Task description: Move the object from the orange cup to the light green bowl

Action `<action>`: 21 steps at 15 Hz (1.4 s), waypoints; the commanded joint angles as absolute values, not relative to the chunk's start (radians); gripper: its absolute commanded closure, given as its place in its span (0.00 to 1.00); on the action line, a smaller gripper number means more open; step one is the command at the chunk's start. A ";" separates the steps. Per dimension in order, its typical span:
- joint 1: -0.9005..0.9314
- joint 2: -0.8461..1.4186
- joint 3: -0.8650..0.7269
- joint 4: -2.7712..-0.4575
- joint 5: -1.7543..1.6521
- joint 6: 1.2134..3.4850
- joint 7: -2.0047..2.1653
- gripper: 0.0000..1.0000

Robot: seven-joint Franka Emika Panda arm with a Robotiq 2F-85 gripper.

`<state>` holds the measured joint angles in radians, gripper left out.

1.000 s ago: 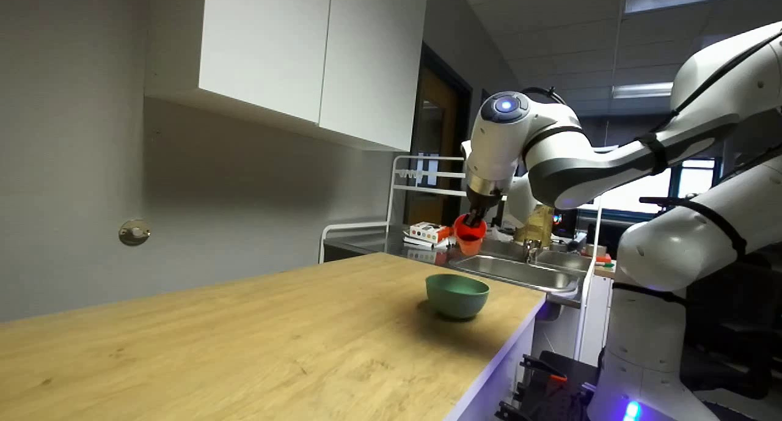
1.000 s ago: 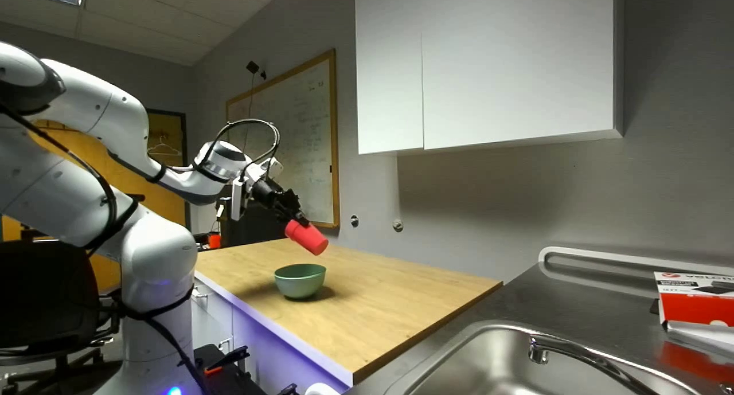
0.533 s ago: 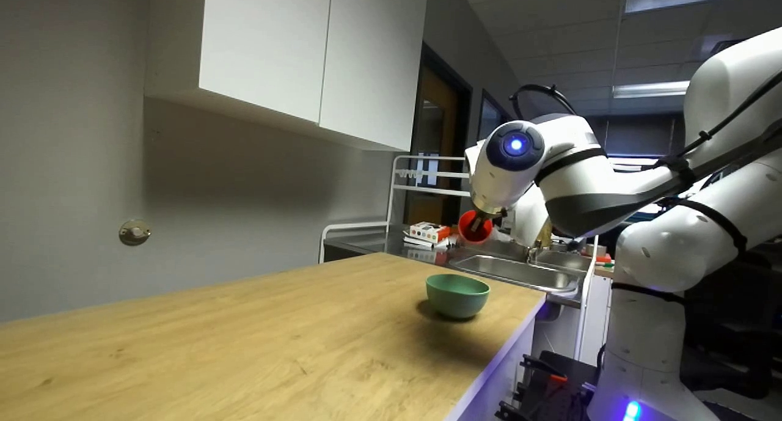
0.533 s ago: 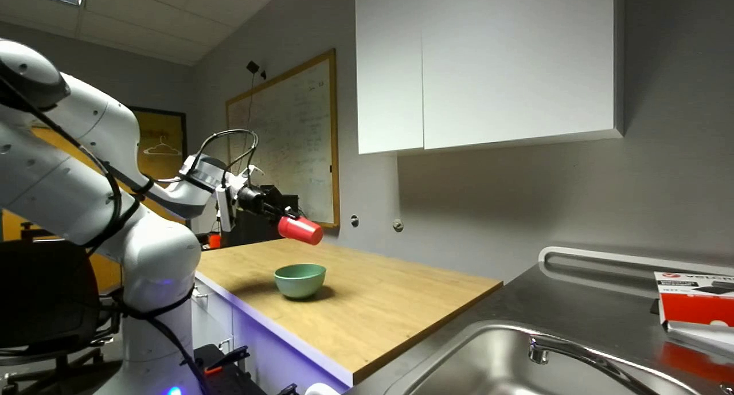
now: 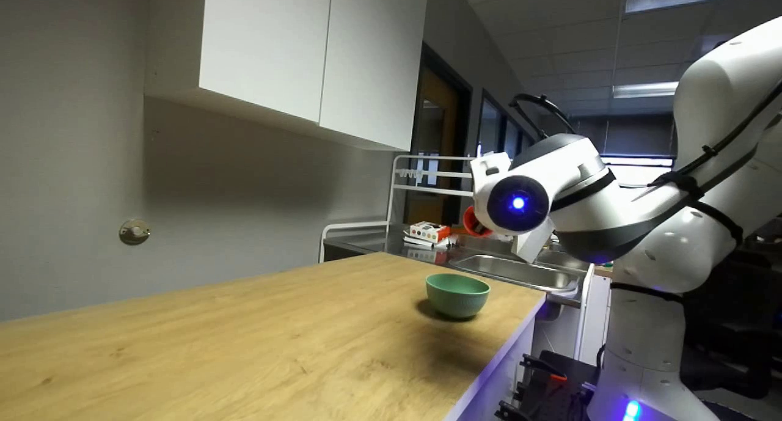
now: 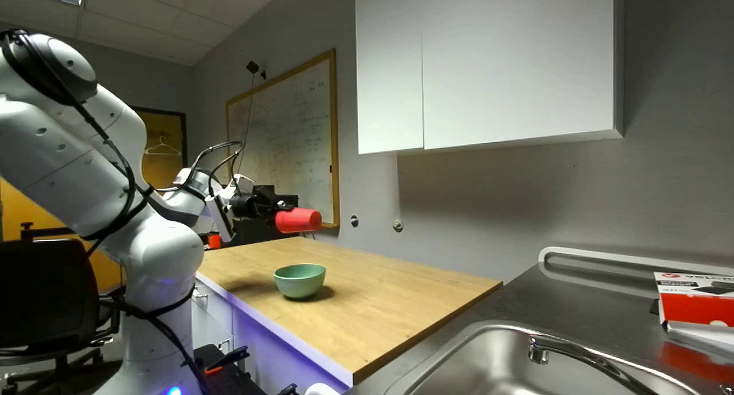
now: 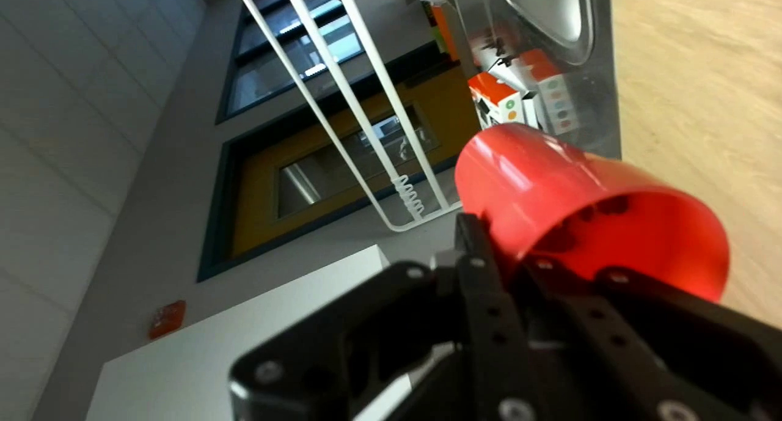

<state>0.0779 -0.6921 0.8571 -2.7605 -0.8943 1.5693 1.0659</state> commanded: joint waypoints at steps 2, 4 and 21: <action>0.129 -0.526 0.843 -2.708 -1.002 1.387 1.190 0.97; 0.158 -0.468 0.823 -2.695 -1.036 1.314 1.224 0.97; 0.375 -0.229 0.577 -2.604 -1.173 1.043 1.299 0.97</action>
